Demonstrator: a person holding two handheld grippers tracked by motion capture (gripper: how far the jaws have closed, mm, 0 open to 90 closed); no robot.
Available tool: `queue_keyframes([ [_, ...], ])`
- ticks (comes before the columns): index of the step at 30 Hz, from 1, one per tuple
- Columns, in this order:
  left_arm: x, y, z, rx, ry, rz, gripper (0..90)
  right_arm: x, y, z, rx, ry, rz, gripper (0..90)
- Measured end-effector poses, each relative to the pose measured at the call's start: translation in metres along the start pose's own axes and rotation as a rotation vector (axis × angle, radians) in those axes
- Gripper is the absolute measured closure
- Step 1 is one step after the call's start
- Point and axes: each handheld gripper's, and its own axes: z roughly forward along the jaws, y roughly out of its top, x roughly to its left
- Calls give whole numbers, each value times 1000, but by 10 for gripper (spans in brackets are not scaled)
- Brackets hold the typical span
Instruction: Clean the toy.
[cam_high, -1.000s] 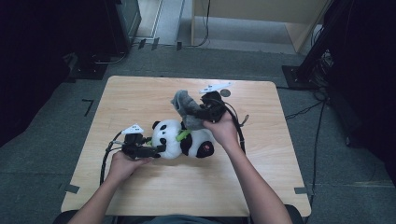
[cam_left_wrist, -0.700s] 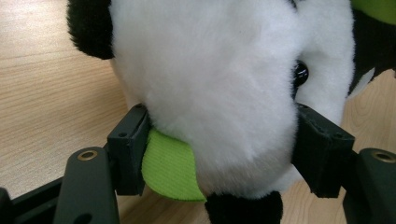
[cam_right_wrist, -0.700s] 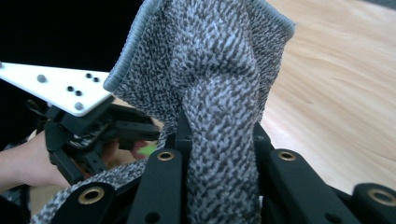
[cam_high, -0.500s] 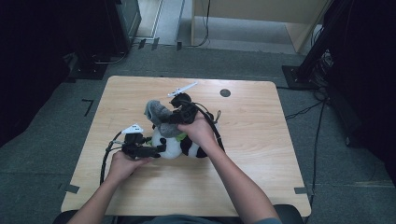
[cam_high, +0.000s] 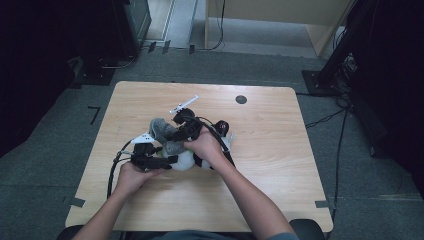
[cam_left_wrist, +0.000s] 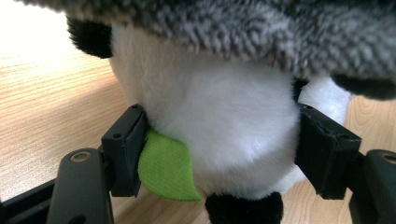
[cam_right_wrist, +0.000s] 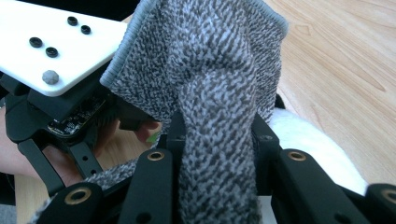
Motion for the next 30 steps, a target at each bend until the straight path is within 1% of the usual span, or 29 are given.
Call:
queue_keyframes([
  [4, 0, 0, 0, 1, -1, -5, 273, -3, -1, -3, -5, -12, 2, 686],
  [6, 0, 0, 0, 2, -1, -3, 272, -5, -3, -5, -8, -27, -6, 674],
  [8, 0, 0, 0, 1, -1, 0, 273, -7, -4, -7, -7, -24, 1, 687],
  [13, 0, 0, 1, 0, -2, -4, 273, -11, -5, -11, -10, -22, -1, 697],
  [14, 0, 0, 1, 0, -3, -4, 273, -11, -6, -12, -5, -24, 5, 699],
  [16, 0, 0, 1, 0, -4, -6, 273, -12, -6, -14, -1, -29, -1, 706],
  [19, 0, 0, 1, 0, -5, -9, 272, -14, -6, -18, 3, -35, 1, 708],
  [21, 0, 0, 1, 0, -5, -9, 272, -19, -8, -25, -4, -46, 18, 700],
  [24, 0, 0, 1, 0, -5, -9, 272, -23, -10, -29, -9, -50, 25, 701],
  [27, 1, 0, 1, 0, -5, -13, 272, -29, -14, -38, 0, -82, 19, 706],
  [28, 1, 0, 1, 1, -5, -13, 272, -29, -14, -38, 0, -82, 19, 706],
  [29, 1, 0, 1, 1, -6, -15, 272, -33, -17, -42, 18, -109, 21, 712],
  [30, 1, 0, 1, 2, -7, -17, 272, -36, -19, -44, 29, -123, 23, 718],
])
